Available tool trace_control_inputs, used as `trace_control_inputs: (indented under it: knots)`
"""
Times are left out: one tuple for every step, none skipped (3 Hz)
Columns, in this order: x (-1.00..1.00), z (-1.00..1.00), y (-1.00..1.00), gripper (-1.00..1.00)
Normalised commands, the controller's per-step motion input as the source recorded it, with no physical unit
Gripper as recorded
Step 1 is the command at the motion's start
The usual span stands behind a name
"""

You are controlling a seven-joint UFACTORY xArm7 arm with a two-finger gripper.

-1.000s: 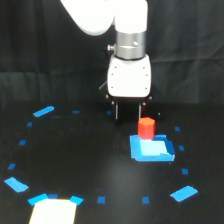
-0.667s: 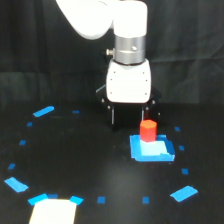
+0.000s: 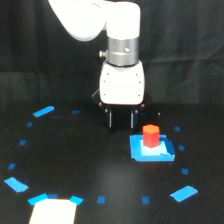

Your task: Pick up the red object from the table

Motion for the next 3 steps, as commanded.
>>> trace_control_inputs:
  knots:
    - [0.75, -0.61, -0.26, 0.46]
    - [0.78, -0.06, -0.09, 0.46]
    - [0.54, -0.24, -0.35, 0.42]
